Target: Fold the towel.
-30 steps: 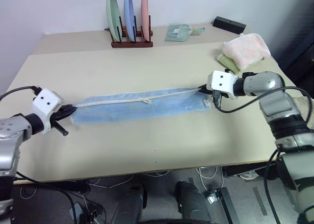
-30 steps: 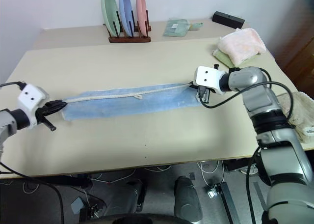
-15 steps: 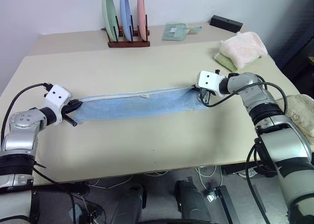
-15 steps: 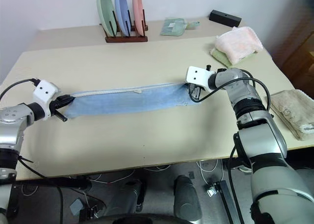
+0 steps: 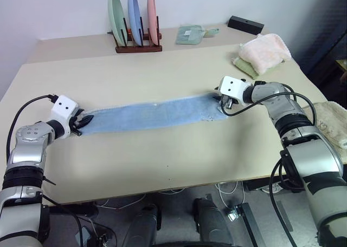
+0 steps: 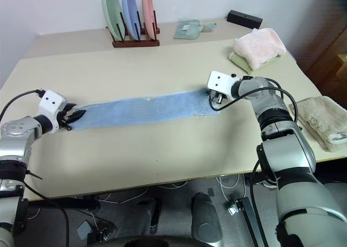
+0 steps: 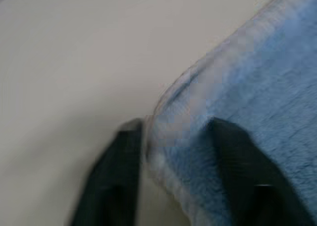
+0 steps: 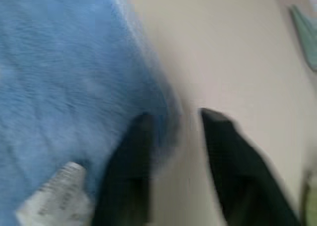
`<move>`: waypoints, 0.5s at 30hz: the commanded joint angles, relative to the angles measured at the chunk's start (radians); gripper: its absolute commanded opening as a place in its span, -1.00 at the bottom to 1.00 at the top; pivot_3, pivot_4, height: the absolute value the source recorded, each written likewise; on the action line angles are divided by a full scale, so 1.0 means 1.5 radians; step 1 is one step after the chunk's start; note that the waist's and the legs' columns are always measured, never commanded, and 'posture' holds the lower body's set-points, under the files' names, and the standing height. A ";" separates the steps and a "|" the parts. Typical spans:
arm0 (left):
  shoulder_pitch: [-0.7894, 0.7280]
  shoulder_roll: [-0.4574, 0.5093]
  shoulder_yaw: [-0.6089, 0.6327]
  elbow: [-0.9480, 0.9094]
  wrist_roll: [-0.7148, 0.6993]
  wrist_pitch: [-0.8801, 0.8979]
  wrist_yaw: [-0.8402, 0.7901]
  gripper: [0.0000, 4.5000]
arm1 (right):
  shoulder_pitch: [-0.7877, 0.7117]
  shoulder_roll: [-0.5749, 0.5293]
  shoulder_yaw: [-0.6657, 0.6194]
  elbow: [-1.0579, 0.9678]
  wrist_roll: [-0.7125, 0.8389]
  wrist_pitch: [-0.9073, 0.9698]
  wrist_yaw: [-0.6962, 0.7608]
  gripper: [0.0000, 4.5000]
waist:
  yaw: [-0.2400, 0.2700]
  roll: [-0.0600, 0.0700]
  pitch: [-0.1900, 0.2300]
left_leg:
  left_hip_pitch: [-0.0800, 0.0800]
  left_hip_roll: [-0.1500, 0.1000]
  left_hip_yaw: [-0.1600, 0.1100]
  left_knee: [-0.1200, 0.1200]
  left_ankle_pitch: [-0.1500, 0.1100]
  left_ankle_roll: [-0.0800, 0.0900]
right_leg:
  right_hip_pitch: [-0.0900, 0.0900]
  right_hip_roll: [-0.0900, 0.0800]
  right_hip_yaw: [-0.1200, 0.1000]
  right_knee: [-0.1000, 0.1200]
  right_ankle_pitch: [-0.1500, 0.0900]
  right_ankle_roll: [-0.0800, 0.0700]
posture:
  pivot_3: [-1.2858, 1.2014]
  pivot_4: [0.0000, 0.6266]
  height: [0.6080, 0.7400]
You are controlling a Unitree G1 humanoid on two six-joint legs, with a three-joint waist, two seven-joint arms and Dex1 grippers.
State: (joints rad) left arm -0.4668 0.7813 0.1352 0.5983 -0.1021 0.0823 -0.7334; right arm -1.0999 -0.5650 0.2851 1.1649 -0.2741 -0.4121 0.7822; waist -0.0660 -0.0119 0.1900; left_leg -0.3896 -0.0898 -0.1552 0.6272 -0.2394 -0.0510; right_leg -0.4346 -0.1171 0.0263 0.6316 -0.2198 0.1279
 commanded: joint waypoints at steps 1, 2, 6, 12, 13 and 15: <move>-0.004 0.001 0.032 -0.006 -0.005 -0.004 0.041 0.70 | -0.023 -0.010 -0.015 -0.007 -0.012 -0.009 -0.055 0.45 | -0.001 0.000 0.000 | 0.000 0.000 0.000 0.000 0.000 0.000 | 0.000 0.000 0.000 0.000 0.000 0.000 | 0.03 -0.52 0.94; -0.003 -0.001 0.038 -0.007 -0.010 -0.001 0.051 0.92 | -0.022 -0.011 -0.016 -0.008 -0.014 -0.010 -0.065 0.65 | -0.001 0.000 0.000 | 0.000 0.000 0.000 0.000 0.000 0.000 | 0.000 0.000 0.000 0.000 0.000 0.000 | 0.03 -0.52 0.94; 0.021 -0.007 0.076 -0.047 -0.044 0.025 0.068 0.96 | -0.020 -0.027 -0.021 -0.026 -0.021 -0.016 -0.109 0.66 | -0.002 0.000 0.000 | 0.000 0.000 0.000 0.000 0.000 0.000 | 0.000 0.000 0.000 0.000 0.000 0.000 | 0.03 -0.52 0.94; 0.120 -0.021 0.184 -0.226 -0.129 0.070 0.094 1.00 | 0.061 -0.053 -0.133 -0.207 0.131 0.123 -0.003 0.98 | -0.001 0.000 0.000 | -0.001 0.000 0.000 0.000 0.000 0.000 | -0.001 0.000 0.000 0.000 0.000 0.000 | 0.03 -0.52 0.94; 0.133 -0.023 0.194 -0.251 -0.136 0.076 0.100 1.00 | 0.089 -0.056 -0.147 -0.259 0.152 0.160 0.013 0.98 | -0.001 0.000 0.000 | -0.001 0.001 0.000 0.000 0.000 0.000 | -0.001 0.000 0.000 0.000 0.000 0.000 | 0.03 -0.52 0.94; 0.163 -0.031 0.209 -0.320 -0.148 0.090 0.112 1.00 | 0.178 -0.066 -0.179 -0.430 0.227 0.302 0.056 0.98 | 0.003 0.000 0.000 | -0.001 0.000 -0.001 0.000 0.000 0.000 | -0.001 0.000 0.000 0.000 0.000 0.000 | 0.03 -0.52 0.94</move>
State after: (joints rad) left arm -0.2382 0.7352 0.4037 0.2130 -0.2960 0.2094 -0.5836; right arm -0.8848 -0.6524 0.0549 0.6915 -0.0288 -0.0987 0.8135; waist -0.0612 -0.0126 0.1895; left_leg -0.3914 -0.0888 -0.1569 0.6283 -0.2399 -0.0503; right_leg -0.4347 -0.1175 0.0260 0.6311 -0.2198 0.1280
